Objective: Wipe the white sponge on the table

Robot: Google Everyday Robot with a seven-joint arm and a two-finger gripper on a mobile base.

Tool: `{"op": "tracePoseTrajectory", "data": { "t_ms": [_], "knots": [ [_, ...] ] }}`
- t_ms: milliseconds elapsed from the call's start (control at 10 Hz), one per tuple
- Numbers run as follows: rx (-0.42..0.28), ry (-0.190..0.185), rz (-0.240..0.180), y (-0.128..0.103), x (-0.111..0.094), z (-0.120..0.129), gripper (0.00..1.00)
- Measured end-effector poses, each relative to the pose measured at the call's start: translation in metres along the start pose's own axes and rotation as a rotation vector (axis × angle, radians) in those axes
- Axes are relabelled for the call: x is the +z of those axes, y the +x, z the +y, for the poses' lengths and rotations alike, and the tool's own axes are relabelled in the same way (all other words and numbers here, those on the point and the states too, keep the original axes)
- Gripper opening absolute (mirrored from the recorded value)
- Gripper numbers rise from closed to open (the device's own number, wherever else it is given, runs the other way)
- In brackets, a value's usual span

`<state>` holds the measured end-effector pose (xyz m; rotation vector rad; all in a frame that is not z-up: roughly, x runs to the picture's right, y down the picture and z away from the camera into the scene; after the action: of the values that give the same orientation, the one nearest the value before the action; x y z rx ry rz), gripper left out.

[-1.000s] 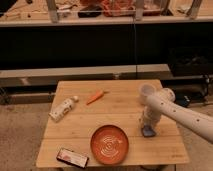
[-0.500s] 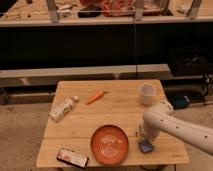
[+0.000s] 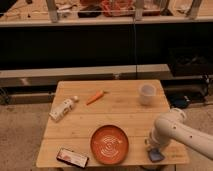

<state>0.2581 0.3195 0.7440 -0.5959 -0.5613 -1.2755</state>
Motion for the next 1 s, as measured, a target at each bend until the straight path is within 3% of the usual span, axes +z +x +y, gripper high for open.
{"op": "tracePoseTrajectory", "data": {
  "t_ms": [400,600,1000],
  "knots": [
    [0.175,-0.004,0.047,0.015,-0.007,0.058,0.00],
    [0.219,-0.003,0.063,0.029,-0.009,0.069,0.00],
    [0.254,0.000,0.073,0.087,-0.007,0.077,0.00]
  ]
}}
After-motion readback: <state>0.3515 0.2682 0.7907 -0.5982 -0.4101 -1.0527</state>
